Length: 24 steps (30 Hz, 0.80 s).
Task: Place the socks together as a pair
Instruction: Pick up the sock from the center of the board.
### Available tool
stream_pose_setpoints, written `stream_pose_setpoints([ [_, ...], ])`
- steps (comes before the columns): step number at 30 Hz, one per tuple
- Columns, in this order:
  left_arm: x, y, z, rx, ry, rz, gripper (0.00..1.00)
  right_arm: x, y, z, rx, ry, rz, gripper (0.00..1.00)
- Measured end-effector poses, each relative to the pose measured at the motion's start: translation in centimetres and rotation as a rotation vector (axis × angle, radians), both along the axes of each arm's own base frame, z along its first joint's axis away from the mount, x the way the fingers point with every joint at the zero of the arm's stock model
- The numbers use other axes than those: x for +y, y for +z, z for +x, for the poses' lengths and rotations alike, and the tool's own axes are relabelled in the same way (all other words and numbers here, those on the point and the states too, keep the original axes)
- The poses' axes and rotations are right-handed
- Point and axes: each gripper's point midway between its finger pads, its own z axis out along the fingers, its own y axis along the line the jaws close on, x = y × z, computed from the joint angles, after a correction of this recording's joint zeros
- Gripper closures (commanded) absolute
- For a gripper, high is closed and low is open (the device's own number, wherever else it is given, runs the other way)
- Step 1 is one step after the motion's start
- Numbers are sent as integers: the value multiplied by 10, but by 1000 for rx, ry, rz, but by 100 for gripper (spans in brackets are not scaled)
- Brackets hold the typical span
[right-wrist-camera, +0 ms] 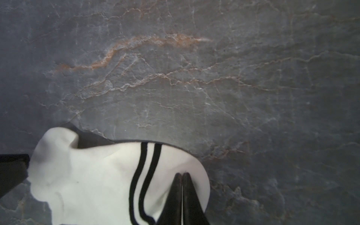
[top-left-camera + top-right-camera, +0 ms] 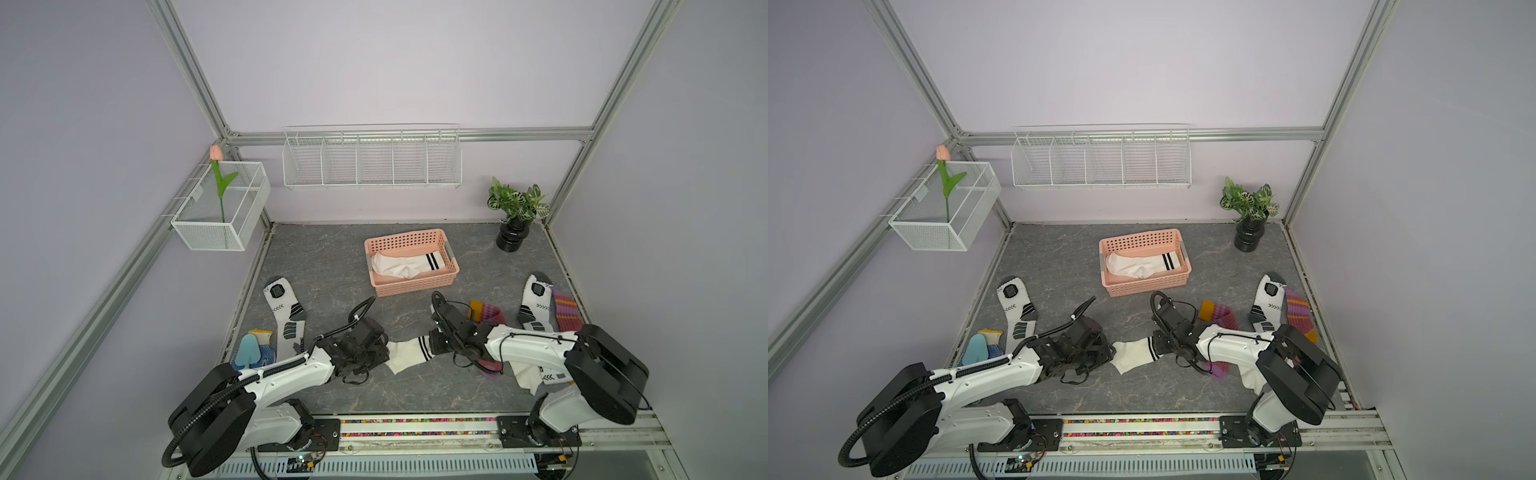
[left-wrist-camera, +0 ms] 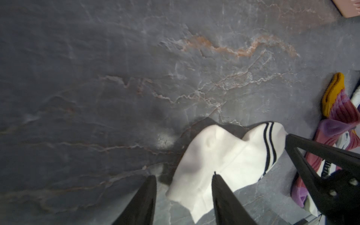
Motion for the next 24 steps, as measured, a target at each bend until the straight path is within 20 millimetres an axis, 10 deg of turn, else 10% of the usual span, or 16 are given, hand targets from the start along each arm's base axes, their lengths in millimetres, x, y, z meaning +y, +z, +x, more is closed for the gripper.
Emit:
stream_pose_setpoints([
  [12, -4, -4, -9, 29, 16, -79, 56, 0, -5, -1, 1, -23, 6, 93],
  [24, -13, -6, -8, 41, 33, -145, 100, 0, -5, -1, -8, -28, 9, 92],
])
